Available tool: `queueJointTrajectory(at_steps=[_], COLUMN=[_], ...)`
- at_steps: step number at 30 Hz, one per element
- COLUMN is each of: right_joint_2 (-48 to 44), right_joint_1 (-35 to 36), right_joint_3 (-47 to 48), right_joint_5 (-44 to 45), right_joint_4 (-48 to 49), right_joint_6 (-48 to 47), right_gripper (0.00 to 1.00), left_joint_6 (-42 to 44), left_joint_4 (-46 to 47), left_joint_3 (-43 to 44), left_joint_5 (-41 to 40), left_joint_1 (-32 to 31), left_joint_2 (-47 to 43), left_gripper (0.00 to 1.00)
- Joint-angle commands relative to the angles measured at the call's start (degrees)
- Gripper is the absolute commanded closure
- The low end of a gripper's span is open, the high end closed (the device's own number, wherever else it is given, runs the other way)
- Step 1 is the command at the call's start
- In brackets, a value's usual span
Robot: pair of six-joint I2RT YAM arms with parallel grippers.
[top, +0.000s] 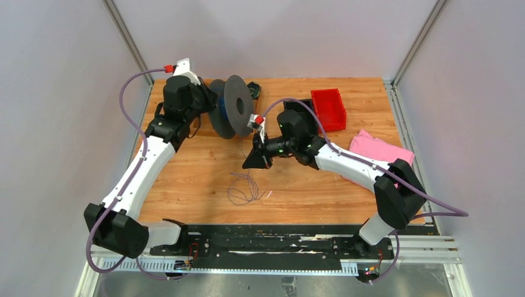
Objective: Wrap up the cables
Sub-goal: Wrap the cable around the cable reel.
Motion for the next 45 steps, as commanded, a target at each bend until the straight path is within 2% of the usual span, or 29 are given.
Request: queueJointTrajectory(at_steps=[1, 10, 20, 30, 45], right_joint_2=[0.4, 2.2, 1.7, -0.2, -2.5], right_joint_1=[1.6, 2.3, 0.5, -5.5, -14.2], right_joint_3=[4.8, 16.3, 26.6, 28.2, 28.8], right_joint_5=[-1.2, -2.0, 2.0, 1.2, 0.0], right_joint_4=[-6.0, -16.6, -25.9, -26.0, -28.4], right_joint_6=[0.3, 0.7, -0.4, 2.8, 1.5], right_gripper=[0.99, 0.99, 0.99, 0.99, 0.99], left_joint_6=[6.4, 16.6, 27.7, 38.1, 48.6], left_joint_4=[4.1, 6.9, 10.3, 13.5, 12.2], left_joint_3=[2.0, 0.2, -2.4, -6.3, -7.6], left_joint_5=[-8.5, -14.9, -18.3, -15.0, -7.4], left_joint_1=[-2.9, -9.8, -16.2, -19.0, -20.2], left_joint_2=[-0.5, -0.3, -0.2, -1.6, -3.5], left_gripper=[1.00, 1.00, 1.00, 1.00, 1.00])
